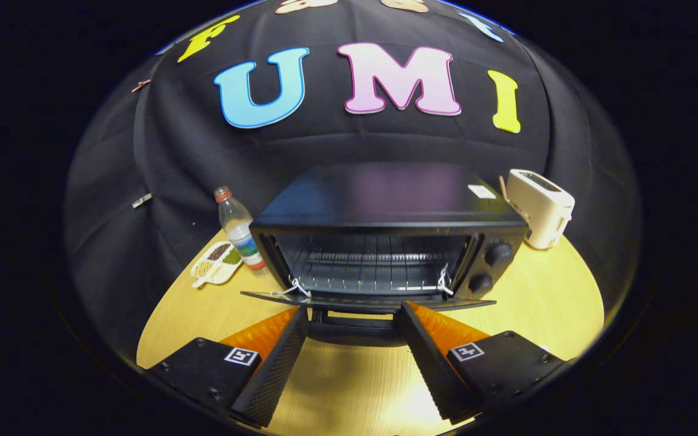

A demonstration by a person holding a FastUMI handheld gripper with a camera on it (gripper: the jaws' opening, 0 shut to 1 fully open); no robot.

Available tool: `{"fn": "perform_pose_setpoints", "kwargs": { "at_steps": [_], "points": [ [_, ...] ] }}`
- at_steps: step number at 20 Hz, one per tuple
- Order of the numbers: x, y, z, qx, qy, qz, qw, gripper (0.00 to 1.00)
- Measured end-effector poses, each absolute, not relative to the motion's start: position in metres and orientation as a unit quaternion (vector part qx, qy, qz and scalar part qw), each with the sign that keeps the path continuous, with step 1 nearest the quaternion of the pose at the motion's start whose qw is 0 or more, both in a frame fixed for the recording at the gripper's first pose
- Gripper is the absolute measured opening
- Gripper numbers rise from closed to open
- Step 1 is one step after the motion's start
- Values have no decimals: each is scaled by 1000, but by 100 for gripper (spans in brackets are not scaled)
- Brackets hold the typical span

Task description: Open the toaster oven, put the food inside, and close the toaster oven door.

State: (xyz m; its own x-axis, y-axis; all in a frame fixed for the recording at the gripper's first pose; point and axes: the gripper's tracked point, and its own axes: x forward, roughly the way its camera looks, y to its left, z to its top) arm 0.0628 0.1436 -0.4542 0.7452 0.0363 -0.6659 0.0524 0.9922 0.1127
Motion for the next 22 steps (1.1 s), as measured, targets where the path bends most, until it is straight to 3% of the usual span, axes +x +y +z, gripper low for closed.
{"fn": "perform_pose_setpoints", "kwargs": {
  "at_steps": [6,17,22],
  "points": [
    [13,148,-491,97,445,11,890,98],
    [-6,137,-490,101,463,19,880,98],
    [-12,82,-451,118,447,21,887,98]
  ]
}}
